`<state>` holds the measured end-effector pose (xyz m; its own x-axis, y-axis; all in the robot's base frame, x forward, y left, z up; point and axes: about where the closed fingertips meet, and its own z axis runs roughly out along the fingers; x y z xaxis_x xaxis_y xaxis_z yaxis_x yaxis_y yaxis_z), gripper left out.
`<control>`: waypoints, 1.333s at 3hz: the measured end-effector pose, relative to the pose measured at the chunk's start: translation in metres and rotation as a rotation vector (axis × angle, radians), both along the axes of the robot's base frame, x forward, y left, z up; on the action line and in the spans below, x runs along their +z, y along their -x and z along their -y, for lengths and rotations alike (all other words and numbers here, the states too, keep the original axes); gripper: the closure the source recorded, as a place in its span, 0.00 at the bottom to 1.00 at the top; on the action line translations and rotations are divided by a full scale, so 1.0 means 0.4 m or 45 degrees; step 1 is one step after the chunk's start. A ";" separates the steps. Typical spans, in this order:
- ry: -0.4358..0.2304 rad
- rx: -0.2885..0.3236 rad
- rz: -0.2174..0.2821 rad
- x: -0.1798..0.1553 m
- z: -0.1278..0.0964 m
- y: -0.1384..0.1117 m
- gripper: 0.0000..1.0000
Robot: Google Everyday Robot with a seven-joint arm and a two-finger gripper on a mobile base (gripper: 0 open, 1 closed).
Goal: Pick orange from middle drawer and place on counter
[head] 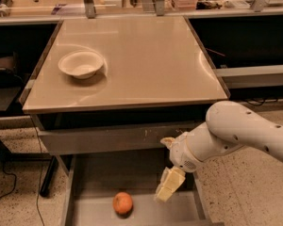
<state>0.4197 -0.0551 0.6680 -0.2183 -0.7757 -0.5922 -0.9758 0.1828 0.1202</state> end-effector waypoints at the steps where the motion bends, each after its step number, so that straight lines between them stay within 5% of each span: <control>1: -0.046 0.019 -0.020 -0.043 -0.035 0.017 0.00; 3: -0.170 0.049 -0.058 -0.239 -0.177 0.024 0.00; 4: -0.170 0.049 -0.058 -0.239 -0.177 0.024 0.00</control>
Offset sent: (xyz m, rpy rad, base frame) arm -0.0105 0.0911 -0.1060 0.1482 0.0302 0.0585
